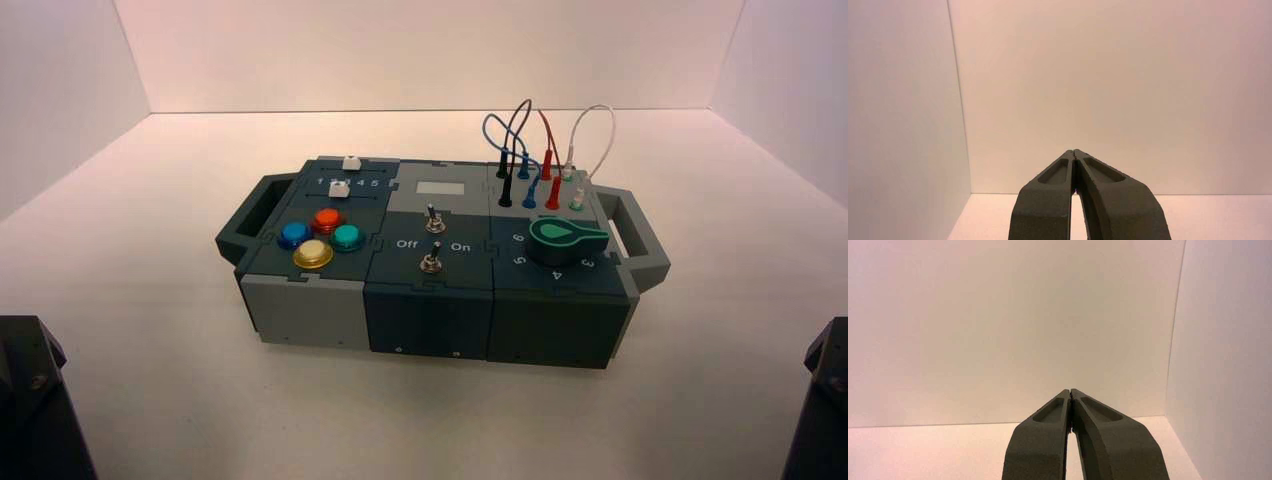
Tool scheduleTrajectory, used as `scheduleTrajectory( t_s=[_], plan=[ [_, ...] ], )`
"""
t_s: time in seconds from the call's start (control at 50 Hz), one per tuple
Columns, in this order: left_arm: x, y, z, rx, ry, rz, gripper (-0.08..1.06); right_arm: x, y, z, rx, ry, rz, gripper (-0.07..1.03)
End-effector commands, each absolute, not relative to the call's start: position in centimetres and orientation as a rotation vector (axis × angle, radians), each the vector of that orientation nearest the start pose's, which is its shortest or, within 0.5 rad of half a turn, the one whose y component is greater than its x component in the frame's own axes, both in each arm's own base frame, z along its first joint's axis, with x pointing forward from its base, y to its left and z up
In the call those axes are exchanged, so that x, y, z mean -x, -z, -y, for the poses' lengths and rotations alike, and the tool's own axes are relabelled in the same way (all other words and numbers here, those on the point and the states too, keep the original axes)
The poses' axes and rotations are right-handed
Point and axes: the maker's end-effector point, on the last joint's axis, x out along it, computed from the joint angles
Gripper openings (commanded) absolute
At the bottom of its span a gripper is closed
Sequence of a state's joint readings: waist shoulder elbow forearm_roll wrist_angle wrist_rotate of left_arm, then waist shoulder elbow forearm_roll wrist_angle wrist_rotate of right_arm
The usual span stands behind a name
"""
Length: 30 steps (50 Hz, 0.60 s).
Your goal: Flip the top switch on with the left gripper.
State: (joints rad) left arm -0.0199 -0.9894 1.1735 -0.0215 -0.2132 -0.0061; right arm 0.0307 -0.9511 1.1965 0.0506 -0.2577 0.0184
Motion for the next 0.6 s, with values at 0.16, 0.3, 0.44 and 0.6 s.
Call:
scheduleTrajectory(
  t_s=[0.16, 0.3, 0.44, 0.6],
  plan=[
    [-25.56, -30.58, 0.46, 0.028, 0.017, 0.058, -0.03, -26.0, -28.61, -0.59, -0.076, -0.019, 0.028, -0.03],
    [-25.57, -30.54, 0.46, 0.026, 0.017, 0.053, -0.03, -25.98, -28.72, -0.59, -0.074, -0.019, 0.031, -0.03],
    [-25.62, -30.65, 0.55, 0.028, 0.021, 0.044, -0.03, -26.02, -28.69, -0.64, -0.076, -0.021, 0.022, -0.03],
    [-25.75, -30.7, 0.81, 0.032, 0.031, 0.009, -0.03, -26.1, -28.43, -1.2, -0.074, -0.042, -0.005, -0.03]
  ],
)
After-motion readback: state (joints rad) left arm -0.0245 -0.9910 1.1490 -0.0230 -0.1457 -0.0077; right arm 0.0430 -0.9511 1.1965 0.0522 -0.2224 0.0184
